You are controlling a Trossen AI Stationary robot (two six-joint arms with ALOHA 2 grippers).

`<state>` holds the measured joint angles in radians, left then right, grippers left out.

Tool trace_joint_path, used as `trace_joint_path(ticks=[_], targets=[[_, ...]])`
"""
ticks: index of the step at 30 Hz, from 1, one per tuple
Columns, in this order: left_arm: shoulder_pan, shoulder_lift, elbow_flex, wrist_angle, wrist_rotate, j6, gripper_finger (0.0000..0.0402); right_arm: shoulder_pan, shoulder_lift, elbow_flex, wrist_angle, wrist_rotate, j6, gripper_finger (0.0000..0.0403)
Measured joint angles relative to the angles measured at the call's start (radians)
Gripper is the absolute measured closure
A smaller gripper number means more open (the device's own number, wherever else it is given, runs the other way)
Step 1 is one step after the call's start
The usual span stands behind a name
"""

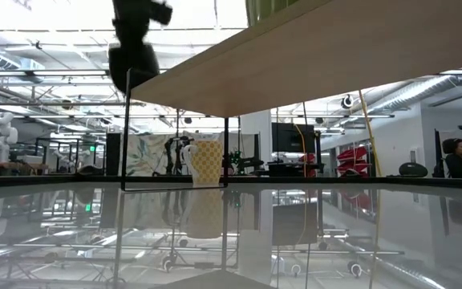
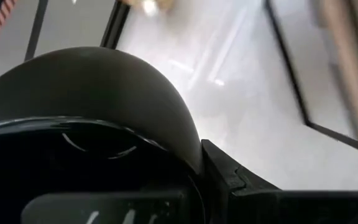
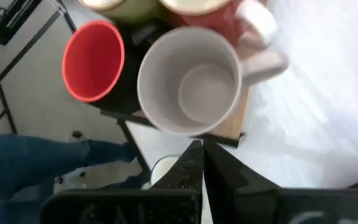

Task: Place coffee mugs
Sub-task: Put the black mug on the shelf

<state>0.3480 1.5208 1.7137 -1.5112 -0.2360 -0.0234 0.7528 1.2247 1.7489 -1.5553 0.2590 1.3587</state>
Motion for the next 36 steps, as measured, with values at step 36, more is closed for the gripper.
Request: trace_joint_path(ticks=[36], targets=[[-0.702,0.329,0.523,0.024,0.318,0.047,0.0385,-0.021,-0.007,0.000,0.019,0.126,-0.102,0.0403]])
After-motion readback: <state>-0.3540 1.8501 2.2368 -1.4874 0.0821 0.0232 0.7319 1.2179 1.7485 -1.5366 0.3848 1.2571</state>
